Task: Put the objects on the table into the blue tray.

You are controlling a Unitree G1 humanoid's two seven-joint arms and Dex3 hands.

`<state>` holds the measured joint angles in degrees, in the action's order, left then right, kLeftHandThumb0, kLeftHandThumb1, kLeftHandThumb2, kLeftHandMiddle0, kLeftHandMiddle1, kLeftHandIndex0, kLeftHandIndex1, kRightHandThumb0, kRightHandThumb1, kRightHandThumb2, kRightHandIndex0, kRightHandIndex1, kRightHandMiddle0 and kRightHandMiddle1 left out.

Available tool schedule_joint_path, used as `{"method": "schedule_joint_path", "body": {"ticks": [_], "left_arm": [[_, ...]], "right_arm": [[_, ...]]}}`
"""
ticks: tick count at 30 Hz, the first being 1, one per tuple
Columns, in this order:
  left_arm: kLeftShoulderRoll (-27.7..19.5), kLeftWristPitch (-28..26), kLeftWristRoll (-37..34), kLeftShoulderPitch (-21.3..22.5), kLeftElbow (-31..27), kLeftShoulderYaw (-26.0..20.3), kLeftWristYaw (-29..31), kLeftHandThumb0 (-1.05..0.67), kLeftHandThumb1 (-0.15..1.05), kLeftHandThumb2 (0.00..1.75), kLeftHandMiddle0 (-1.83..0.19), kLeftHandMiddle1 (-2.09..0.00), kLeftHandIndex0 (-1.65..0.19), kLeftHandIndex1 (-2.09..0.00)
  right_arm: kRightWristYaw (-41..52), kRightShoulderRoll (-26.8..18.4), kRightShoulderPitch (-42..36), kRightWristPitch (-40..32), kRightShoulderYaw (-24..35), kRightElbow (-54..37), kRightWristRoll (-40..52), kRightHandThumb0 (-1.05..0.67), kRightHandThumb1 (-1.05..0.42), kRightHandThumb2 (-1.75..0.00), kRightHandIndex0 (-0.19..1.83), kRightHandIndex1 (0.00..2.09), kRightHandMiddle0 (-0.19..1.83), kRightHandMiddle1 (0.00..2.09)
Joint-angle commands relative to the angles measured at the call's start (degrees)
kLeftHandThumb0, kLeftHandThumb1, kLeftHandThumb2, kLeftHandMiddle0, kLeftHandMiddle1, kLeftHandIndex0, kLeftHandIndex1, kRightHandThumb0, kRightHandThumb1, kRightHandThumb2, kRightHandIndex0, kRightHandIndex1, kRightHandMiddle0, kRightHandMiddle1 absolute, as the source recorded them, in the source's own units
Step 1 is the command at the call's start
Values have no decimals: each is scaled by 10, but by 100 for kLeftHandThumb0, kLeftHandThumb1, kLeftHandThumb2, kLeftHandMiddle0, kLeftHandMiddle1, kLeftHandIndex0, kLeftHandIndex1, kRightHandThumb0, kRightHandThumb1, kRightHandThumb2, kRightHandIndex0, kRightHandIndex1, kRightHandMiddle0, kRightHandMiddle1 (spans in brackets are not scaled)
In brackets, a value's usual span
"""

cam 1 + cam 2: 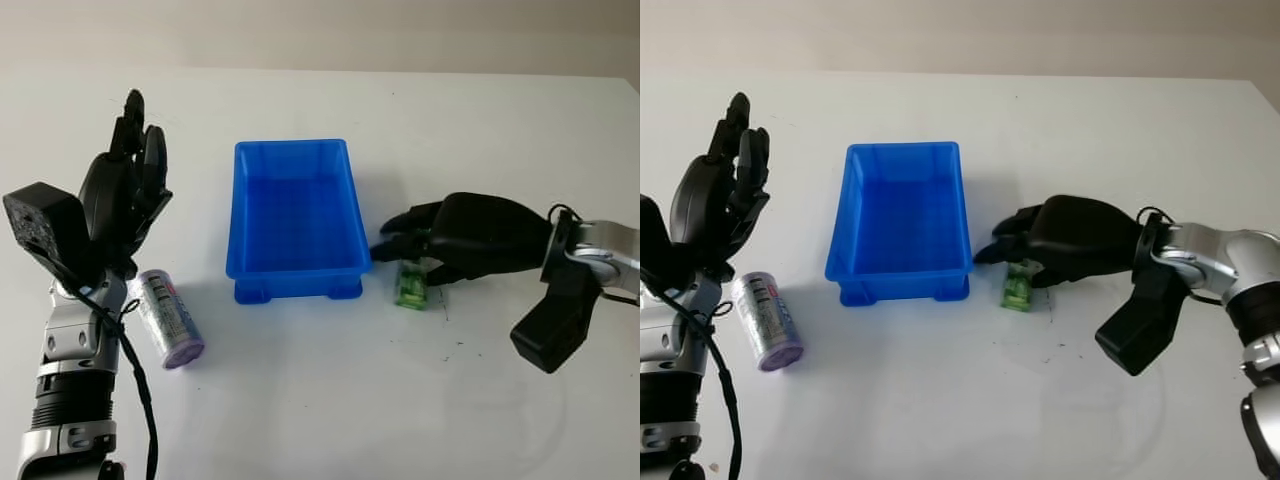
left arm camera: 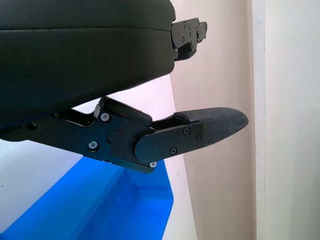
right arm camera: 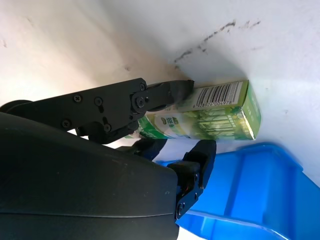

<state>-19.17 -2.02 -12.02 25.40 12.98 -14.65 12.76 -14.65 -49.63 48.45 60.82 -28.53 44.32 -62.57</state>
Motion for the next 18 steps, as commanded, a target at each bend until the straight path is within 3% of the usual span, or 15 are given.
{"method": "schedule_joint_path", "body": {"ticks": [1, 6, 8, 9, 11, 12, 15, 18], "left_arm": [[-6, -1, 1, -2, -13, -3, -1, -73, 105, 65, 16, -6, 16, -5], [-9, -6, 1, -4, -17, -4, -1, -73, 105, 65, 16, -5, 16, -5], [-7, -3, -2, -3, -14, -6, -1, -73, 105, 64, 15, -6, 15, -6], [-7, -2, -2, -3, -14, -7, -1, -73, 105, 63, 15, -6, 16, -6], [-6, -2, -2, -3, -14, -6, -1, -73, 105, 63, 15, -6, 16, -6], [-5, -2, -3, -3, -14, -6, -1, -73, 105, 63, 14, -6, 15, -6], [-6, -3, -2, -2, -12, -5, 1, -73, 105, 64, 15, -5, 16, -5], [-6, -3, -2, 0, -9, -3, 3, -73, 105, 65, 16, -5, 17, -5]], "right_arm": [[-24, 14, 3, -7, -27, 20, -23, -20, -95, -5, 50, 46, 24, 94], [-122, 24, 28, -20, -71, 50, -73, -34, -98, -5, 38, 120, 29, 138], [-148, 24, 36, -36, -86, 56, -88, -42, -99, -6, 38, 180, 31, 160], [-160, 23, 39, -44, -92, 57, -95, -46, -102, -6, 44, 195, 30, 174], [-187, 22, 44, -58, -102, 61, -104, -51, -104, -9, 61, 206, 33, 198], [-195, 22, 45, -64, -105, 64, -105, -53, -104, -14, 83, 208, 47, 205], [-188, 17, 47, -94, -112, 58, -110, -59, -105, -26, 119, 209, 75, 209], [-197, 10, 45, -121, -115, 43, -116, -59, -105, -28, 130, 209, 83, 209]]}}
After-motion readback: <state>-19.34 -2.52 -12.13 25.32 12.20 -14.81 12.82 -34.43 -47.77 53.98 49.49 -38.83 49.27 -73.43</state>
